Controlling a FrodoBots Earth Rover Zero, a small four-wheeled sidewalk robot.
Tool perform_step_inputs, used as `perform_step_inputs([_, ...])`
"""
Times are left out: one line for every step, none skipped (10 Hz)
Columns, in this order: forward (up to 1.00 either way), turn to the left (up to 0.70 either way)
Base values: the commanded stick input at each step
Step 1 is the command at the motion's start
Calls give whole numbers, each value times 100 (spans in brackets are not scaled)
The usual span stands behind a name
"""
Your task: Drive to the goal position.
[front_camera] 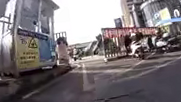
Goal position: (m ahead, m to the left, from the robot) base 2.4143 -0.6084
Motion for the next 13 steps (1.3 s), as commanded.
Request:
perform_step_inputs([70, 0])
perform_step_inputs([70, 1])
perform_step_inputs([70, 1])
perform_step_inputs([70, 1])
perform_step_inputs([70, 1])
perform_step_inputs([70, 1])
perform_step_inputs([70, 1])
perform_step_inputs([70, 1])
perform_step_inputs([70, 2])
perform_step_inputs([70, 6])
perform_step_inputs([70, 11])
perform_step_inputs([70, 12])
perform_step_inputs([70, 7])
